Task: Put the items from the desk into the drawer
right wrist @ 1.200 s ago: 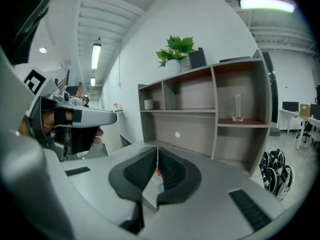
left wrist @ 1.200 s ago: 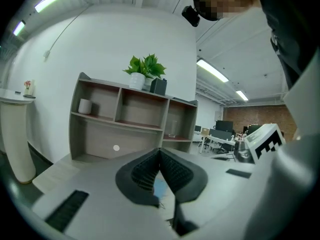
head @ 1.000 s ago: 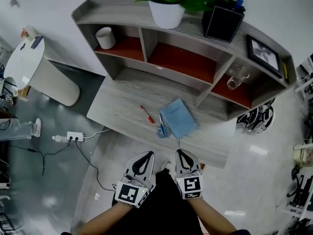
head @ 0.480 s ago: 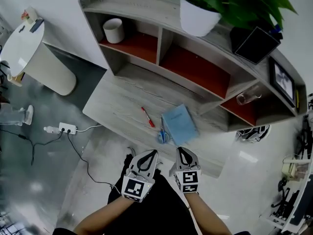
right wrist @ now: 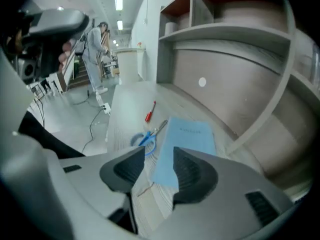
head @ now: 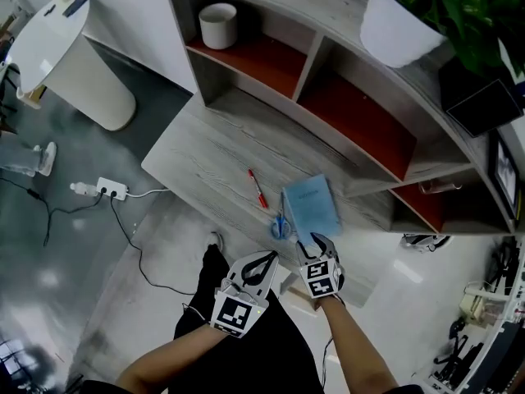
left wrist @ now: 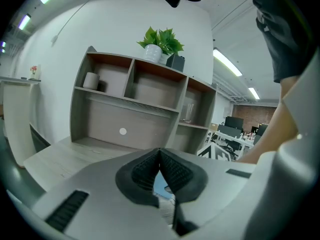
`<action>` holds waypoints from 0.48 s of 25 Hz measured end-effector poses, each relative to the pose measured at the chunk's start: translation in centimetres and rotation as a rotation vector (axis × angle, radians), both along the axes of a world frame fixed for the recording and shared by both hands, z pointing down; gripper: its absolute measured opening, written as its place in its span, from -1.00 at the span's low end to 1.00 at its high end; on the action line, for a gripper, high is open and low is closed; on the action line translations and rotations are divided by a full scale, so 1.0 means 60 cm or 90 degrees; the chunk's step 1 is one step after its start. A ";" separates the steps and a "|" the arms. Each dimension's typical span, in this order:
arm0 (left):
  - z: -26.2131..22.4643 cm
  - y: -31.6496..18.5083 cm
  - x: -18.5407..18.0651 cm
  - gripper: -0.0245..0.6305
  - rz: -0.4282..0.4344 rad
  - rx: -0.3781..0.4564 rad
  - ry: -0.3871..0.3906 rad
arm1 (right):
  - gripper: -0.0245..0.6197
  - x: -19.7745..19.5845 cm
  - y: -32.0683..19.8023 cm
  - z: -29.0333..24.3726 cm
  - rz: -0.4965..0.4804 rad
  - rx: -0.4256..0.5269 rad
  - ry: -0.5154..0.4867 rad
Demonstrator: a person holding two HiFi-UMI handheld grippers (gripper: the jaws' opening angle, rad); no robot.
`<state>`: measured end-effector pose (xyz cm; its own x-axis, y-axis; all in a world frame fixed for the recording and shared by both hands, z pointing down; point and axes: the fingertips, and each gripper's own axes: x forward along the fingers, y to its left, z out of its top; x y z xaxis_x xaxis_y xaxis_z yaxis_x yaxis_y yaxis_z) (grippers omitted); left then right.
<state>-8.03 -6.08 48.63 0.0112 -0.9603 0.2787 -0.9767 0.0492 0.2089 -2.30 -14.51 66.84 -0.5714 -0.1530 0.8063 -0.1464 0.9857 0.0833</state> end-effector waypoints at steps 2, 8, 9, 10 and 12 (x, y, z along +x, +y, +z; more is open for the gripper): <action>0.009 -0.003 -0.002 -0.92 -0.001 -0.005 -0.003 | -0.34 0.006 -0.008 0.033 -0.026 0.019 0.046; 0.013 -0.010 -0.022 -0.92 -0.008 -0.007 -0.006 | -0.02 0.004 -0.022 0.102 -0.028 -0.003 0.118; 0.012 -0.009 -0.024 -0.92 -0.009 -0.005 -0.006 | 0.00 0.004 -0.025 0.110 -0.027 -0.006 0.129; 0.010 -0.008 -0.027 -0.92 -0.011 -0.004 -0.007 | 0.02 0.005 -0.029 0.118 -0.028 -0.008 0.142; 0.009 -0.004 -0.031 -0.92 -0.016 -0.004 -0.010 | 0.03 0.010 -0.033 0.132 -0.035 -0.018 0.165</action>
<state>-9.92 -6.32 49.19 -0.0175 -0.9585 0.2847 -0.9783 0.0752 0.1929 -1.67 -16.47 74.78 -0.3523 -0.1032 0.9302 -0.0705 0.9940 0.0836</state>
